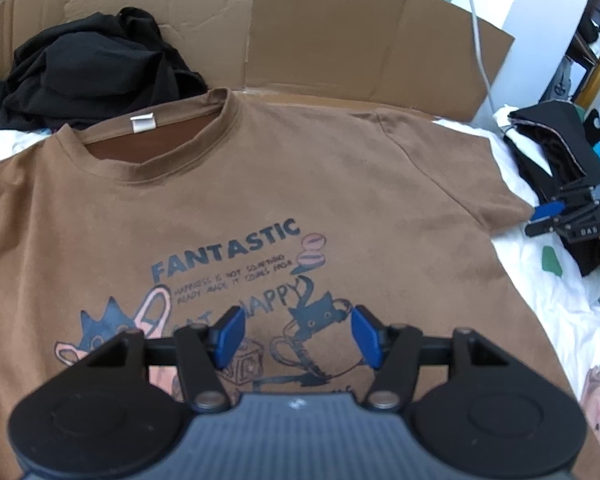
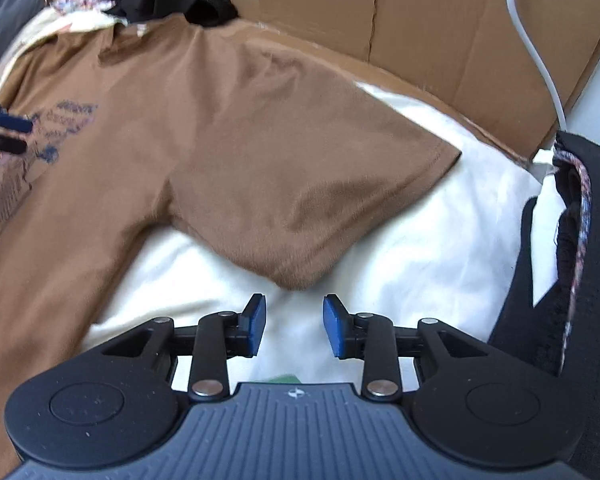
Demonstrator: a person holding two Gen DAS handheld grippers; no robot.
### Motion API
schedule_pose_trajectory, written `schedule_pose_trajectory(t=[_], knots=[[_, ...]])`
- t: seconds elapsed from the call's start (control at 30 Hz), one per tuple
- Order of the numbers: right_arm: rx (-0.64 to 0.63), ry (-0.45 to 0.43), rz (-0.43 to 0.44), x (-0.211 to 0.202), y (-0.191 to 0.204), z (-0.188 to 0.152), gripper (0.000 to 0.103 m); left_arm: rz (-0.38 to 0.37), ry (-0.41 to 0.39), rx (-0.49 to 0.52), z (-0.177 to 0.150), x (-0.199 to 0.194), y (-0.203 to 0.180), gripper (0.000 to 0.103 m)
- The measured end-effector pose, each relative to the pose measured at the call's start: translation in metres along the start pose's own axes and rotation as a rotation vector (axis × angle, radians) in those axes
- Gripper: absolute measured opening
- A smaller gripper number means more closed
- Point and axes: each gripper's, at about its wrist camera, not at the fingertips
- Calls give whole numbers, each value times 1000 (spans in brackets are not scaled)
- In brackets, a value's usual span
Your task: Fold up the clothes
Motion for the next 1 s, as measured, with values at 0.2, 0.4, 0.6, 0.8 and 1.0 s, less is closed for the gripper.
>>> schedule_pose_trajectory(t=[0.2, 0.4, 0.6, 0.8, 1.0], knots=[[12, -36, 20, 2, -1, 3, 17, 4, -9, -7, -2, -5, 2, 62], [-8, -134, 57, -21, -9, 9, 5, 17, 3, -12, -4, -6, 4, 62], [-44, -174, 30, -43, -16, 22, 5, 10, 0, -14, -3, -7, 4, 62], [-69, -81, 21, -38, -19, 20, 5, 8, 4, -12, -3, -6, 5, 62], [-76, 33, -31, -27, -22, 12, 9, 6, 7, -13, -2, -4, 5, 62]])
Point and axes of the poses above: each gripper's, at about its wrist camera, not at the fingertips, and x roughly the way its jaws point, y to its left, z to its top, and after that the axes turned 13 degrees about -z, right-handed
